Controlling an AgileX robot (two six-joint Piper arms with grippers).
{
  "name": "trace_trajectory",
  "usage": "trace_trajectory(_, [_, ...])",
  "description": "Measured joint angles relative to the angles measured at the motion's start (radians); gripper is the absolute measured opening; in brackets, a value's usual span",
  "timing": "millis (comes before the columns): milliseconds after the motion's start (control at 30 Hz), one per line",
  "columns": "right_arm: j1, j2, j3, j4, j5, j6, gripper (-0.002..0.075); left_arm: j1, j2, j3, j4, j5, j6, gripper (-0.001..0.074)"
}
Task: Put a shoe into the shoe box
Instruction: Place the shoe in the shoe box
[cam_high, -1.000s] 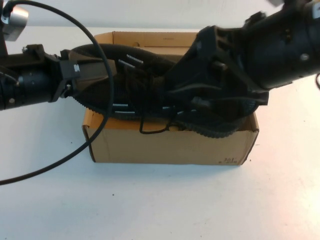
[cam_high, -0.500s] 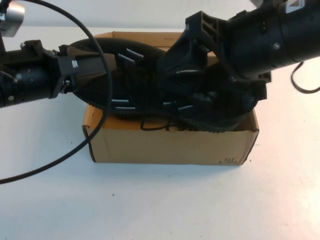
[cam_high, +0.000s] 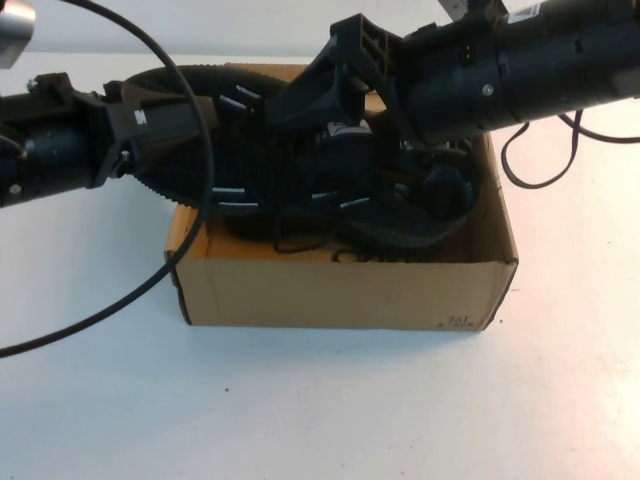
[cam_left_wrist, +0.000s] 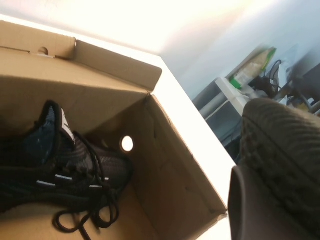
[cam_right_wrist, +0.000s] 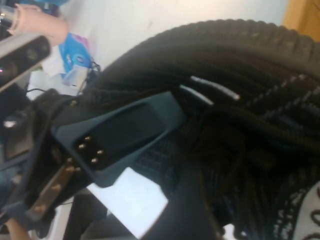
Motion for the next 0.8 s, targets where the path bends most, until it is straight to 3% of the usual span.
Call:
trace_trajectory(267, [-0.006, 0.000, 0.000, 0.127, -0.013, -0.147, 0.0442, 0.004, 0.000, 0.000, -0.024, -0.014, 0.000, 0.0134])
trace_trajectory(800, [-0.006, 0.073, 0.000, 0.157, -0.040, -0.169, 0.0385, 0.006, 0.000, 0.000, -0.015, -0.038, 0.002, 0.0135])
